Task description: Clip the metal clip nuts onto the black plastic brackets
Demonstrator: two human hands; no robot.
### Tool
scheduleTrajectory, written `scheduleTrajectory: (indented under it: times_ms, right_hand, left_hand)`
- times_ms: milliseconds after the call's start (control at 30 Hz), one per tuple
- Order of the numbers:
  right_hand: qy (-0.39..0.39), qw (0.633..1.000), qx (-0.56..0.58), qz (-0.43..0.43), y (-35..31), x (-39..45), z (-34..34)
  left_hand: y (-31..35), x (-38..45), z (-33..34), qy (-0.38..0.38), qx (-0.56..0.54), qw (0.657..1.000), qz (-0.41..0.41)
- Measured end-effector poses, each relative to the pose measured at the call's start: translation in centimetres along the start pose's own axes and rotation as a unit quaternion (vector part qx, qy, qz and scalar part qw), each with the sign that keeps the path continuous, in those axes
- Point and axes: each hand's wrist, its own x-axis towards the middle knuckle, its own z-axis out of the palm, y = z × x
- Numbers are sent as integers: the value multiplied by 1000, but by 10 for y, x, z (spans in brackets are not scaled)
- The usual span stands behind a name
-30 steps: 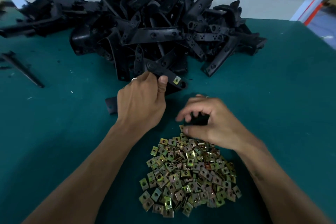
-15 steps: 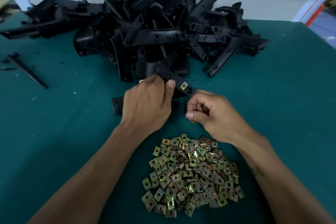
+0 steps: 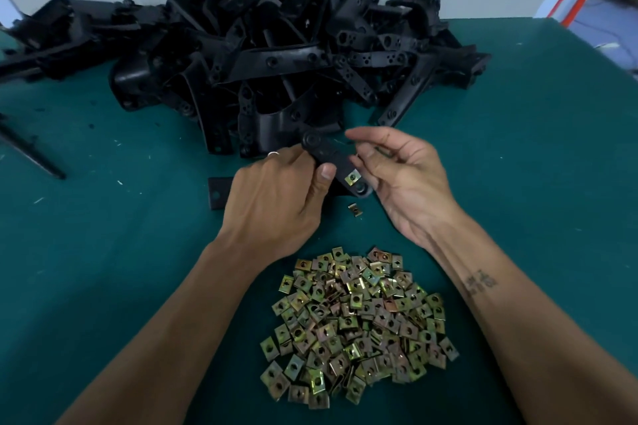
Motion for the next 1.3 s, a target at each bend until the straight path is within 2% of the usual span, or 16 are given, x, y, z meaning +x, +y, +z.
scheduleTrajectory:
  times_ms: [133,433,633,900,1067,1300]
  right_hand:
    - [25,998,-36,-43,3,1,4]
    - [-3,995,97,10,-3,0,-3]
    - [6,999,51,0,-3,-1,6]
    - [-6,999,39,29,-5,-4,6]
    - [24,997,73,1,-7,-6,11]
    - [41,994,96,9,4,-12,26]
  left_hand:
    - [0,0,0,-9,-5,1000,-4]
    - [-2,-1,2,1,7,1000,4]
    - [-1,0,1,3,17,1000,12]
    - [1,0,0,12,11,1000,20]
    - [1,0,0,2,4,1000,25]
    - [2,1,-1,-10,8,999,37]
